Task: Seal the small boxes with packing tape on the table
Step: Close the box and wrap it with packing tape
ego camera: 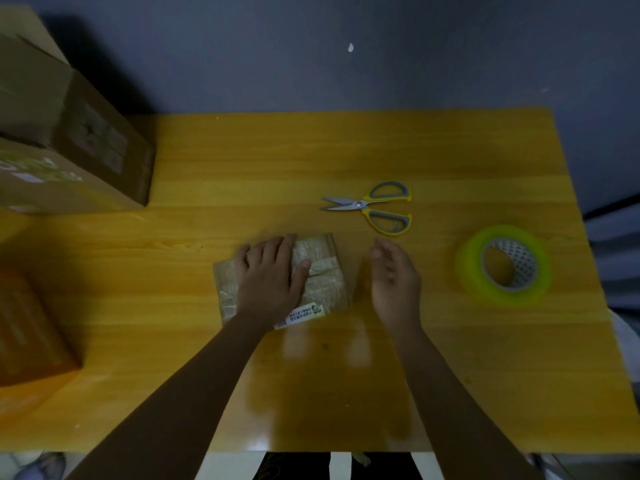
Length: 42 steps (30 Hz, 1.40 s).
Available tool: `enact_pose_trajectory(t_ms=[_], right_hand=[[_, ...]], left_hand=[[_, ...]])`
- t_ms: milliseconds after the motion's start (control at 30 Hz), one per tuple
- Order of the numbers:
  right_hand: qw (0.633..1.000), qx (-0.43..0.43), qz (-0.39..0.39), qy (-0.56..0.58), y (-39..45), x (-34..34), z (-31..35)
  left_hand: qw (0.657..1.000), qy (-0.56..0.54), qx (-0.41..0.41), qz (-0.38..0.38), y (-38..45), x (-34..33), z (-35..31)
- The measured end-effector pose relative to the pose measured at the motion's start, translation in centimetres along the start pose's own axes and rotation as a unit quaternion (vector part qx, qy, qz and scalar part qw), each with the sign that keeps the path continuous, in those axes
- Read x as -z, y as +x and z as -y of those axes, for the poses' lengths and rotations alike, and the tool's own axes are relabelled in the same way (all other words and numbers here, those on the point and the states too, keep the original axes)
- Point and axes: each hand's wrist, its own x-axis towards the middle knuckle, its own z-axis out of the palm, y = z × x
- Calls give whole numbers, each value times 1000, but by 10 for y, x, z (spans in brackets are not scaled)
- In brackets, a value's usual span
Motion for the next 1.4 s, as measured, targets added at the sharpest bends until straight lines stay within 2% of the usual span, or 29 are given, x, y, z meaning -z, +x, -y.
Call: enact_pose_trajectory(t_ms=[33, 100, 200, 400, 533, 600, 667, 733, 800, 867, 900, 967, 1000, 1033, 1100, 1167, 1300, 1400], right_hand=[[996, -30, 31, 72, -12, -7, 7], [981, -76, 105, 144, -35, -24, 15], [969, -113, 126, 180, -43, -35, 13], [963, -121, 214, 113, -31, -32, 2], [952, -96, 290, -11, -20, -22, 10], [937, -69, 327, -105, -12, -17, 14], [926, -54, 332, -172, -6, -13, 18], [929, -66, 311, -188, -3, -11, 25], [935, -90, 286, -188, -6, -12, 34], [946, -104, 256, -171, -9, -17, 40], [950, -102, 250, -159, -11, -20, 41], [953, -113, 246, -133, -13, -26, 41], [953, -129, 244, -124, -13, -28, 41], [952, -145, 241, -119, -13, -30, 42], [951, -158, 232, -128, -13, -30, 47], [947, -146, 238, -158, -9, -30, 49], [919, -156, 278, -229, -2, -30, 53], [899, -161, 300, -275, 2, -29, 59]], left_hand=[[1000, 3, -2, -5, 0, -1, 0], [1000, 12, -4, -11, -1, -3, 0], [1000, 18, -4, -22, 0, -5, 0], [999, 35, -9, -29, 0, -5, -2], [999, 18, -9, 27, 0, 1, -3], [997, -39, -5, 68, 3, 9, -2], [982, -158, 27, 102, 5, 21, 4], [971, -214, 71, 73, -2, 32, 14], [972, -188, 139, -8, -21, 42, 24], [948, -195, 253, 12, -41, 48, 30], [924, -224, 306, 53, -49, 50, 31], [871, -311, 359, 126, -57, 52, 34], [853, -349, 362, 141, -58, 53, 34], [848, -364, 357, 145, -59, 53, 34], [856, -352, 351, 140, -59, 55, 34], [850, -356, 363, 139, -58, 54, 36], [796, -427, 403, 145, -55, 60, 33], [780, -441, 416, 154, -54, 66, 27]])
